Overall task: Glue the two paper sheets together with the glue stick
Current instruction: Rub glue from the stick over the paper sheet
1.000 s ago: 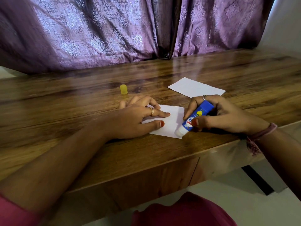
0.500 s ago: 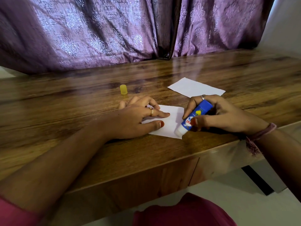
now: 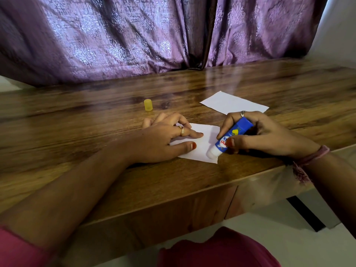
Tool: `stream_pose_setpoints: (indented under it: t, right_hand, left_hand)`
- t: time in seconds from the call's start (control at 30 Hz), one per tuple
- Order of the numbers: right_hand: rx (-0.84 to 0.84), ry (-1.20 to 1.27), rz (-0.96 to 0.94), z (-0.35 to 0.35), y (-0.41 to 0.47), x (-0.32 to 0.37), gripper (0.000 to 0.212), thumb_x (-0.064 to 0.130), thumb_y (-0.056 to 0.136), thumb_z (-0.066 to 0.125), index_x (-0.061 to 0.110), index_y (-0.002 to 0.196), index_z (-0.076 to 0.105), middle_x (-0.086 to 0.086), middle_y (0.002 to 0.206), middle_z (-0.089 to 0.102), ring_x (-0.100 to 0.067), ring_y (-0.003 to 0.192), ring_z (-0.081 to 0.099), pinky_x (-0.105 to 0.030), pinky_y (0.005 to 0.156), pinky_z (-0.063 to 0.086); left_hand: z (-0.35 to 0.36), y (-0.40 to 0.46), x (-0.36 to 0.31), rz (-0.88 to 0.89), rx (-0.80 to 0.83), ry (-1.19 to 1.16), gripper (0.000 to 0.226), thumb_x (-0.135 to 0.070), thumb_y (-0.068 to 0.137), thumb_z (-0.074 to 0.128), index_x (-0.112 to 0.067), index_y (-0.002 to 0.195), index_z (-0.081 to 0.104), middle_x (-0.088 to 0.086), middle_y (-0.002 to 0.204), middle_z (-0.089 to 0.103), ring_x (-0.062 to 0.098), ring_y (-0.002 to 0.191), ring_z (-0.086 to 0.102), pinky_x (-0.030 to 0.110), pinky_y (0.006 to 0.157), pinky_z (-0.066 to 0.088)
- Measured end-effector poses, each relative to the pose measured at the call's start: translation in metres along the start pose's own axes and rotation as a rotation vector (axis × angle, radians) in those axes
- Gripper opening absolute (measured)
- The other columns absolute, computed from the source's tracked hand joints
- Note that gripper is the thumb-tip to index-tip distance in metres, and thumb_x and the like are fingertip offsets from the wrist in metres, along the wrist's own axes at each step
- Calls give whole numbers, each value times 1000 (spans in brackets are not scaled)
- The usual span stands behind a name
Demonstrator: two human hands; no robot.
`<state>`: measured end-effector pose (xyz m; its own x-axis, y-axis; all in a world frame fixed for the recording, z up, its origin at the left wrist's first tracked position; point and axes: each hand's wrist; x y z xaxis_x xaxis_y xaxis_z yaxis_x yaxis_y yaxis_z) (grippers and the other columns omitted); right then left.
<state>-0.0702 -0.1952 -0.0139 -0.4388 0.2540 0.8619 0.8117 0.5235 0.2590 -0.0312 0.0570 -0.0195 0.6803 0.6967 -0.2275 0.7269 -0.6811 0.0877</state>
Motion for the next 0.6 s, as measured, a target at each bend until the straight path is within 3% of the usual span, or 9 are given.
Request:
stream_pose_setpoints:
  t: [0.3, 0.6]
  right_hand:
    - [10, 24, -3, 0, 1, -1, 10, 6, 78, 63, 8, 87, 67, -18, 76, 65, -14, 60, 58, -22, 57, 47]
    - [-64, 69, -8, 0, 1, -2, 9, 7, 78, 63, 11, 85, 66, -21, 73, 65, -12, 57, 58, -19, 50, 45]
  left_hand:
    - [1, 0, 0, 0, -10, 5, 43, -65, 83, 31, -61, 124, 42, -25, 124, 35, -4, 117, 19, 32, 81, 13]
    - [2, 0, 2, 32, -35, 31, 42, -66, 86, 34, -58, 126, 43, -27, 120, 33, -5, 116, 19, 27, 70, 10]
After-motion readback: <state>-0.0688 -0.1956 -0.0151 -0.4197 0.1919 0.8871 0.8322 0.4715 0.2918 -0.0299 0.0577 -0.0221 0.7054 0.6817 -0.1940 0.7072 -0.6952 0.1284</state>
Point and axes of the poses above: each hand's wrist, its own y-axis towards the middle knuckle, its own z-axis out of the palm, x = y × z
